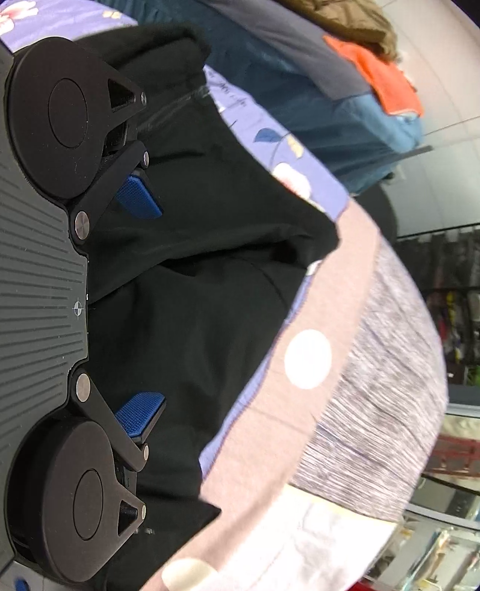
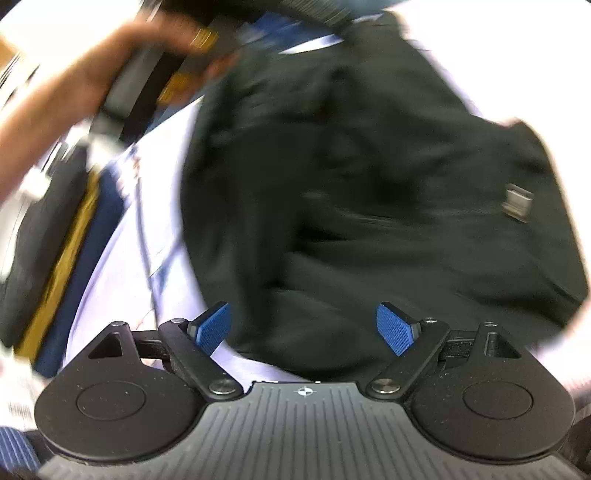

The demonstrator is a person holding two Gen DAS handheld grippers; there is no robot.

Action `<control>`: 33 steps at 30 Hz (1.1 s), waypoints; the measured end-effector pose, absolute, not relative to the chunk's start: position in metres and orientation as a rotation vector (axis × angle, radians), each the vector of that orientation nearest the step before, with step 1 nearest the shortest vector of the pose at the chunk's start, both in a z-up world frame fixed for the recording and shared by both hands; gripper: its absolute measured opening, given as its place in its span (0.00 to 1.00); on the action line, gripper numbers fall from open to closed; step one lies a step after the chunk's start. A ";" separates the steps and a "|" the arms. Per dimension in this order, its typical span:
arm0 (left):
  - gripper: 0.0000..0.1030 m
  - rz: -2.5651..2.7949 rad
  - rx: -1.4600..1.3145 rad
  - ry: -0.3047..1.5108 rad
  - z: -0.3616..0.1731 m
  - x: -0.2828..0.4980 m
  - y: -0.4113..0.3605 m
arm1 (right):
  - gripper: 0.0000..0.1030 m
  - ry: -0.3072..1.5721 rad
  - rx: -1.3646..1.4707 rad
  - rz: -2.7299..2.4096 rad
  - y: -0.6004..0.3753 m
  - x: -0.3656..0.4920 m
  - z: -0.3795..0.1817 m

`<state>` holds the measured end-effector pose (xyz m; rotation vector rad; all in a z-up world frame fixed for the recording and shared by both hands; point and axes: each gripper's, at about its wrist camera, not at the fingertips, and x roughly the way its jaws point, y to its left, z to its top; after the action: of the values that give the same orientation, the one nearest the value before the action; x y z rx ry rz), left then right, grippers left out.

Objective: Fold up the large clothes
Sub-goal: 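Grasp the black jacket with the left tool while the right tool grasps it too, then lift the jacket with both tools and shake it out in the air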

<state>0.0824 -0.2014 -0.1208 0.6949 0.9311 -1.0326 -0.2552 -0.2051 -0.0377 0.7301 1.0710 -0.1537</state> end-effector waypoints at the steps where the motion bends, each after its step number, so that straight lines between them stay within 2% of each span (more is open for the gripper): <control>1: 1.00 -1.042 0.703 0.944 -0.127 0.084 -0.204 | 0.86 1.072 0.775 -0.202 -0.211 -0.265 -0.042; 6: 1.00 -1.112 0.751 0.987 -0.148 0.077 -0.229 | 0.85 1.042 1.139 -0.426 -0.235 -0.321 -0.077; 10: 1.00 -1.075 0.780 0.992 -0.168 0.075 -0.239 | 0.83 0.992 1.345 -0.464 -0.231 -0.324 -0.104; 13: 1.00 -1.080 0.777 0.977 -0.169 0.074 -0.236 | 0.69 0.982 1.459 -0.485 -0.228 -0.314 -0.122; 14: 1.00 -1.084 0.772 0.974 -0.167 0.074 -0.234 | 0.58 0.970 1.479 -0.483 -0.226 -0.313 -0.128; 15: 0.94 -1.090 0.758 0.970 -0.163 0.075 -0.232 | 0.44 0.969 1.478 -0.489 -0.222 -0.305 -0.131; 16: 0.85 -1.099 0.733 0.967 -0.156 0.076 -0.230 | 0.09 0.968 1.464 -0.483 -0.223 -0.304 -0.130; 17: 0.73 -1.108 0.702 0.968 -0.150 0.077 -0.228 | 0.02 0.960 1.440 -0.476 -0.223 -0.299 -0.128; 18: 0.60 -1.118 0.663 0.975 -0.143 0.080 -0.225 | 0.02 0.936 1.404 -0.475 -0.223 -0.295 -0.121; 20: 0.45 -1.130 0.572 0.991 -0.129 0.087 -0.212 | 0.02 0.893 1.343 -0.467 -0.227 -0.295 -0.106; 21: 0.42 -1.132 0.528 0.995 -0.121 0.089 -0.206 | 0.02 0.870 1.300 -0.472 -0.231 -0.293 -0.096; 27: 0.38 -1.149 0.256 0.956 -0.051 0.103 -0.156 | 0.02 0.604 1.222 -0.522 -0.278 -0.303 -0.035; 31: 0.37 -1.101 0.161 0.898 -0.018 0.111 -0.114 | 0.03 0.547 1.152 -0.451 -0.307 -0.301 0.001; 33: 0.37 -1.040 0.110 0.888 -0.011 0.122 -0.092 | 0.19 0.622 1.193 -0.425 -0.314 -0.299 -0.006</control>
<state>0.1224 -0.0916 -0.0110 0.1105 0.8881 -1.0401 -0.2986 -0.3139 -0.0058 1.1932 0.6218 -0.4248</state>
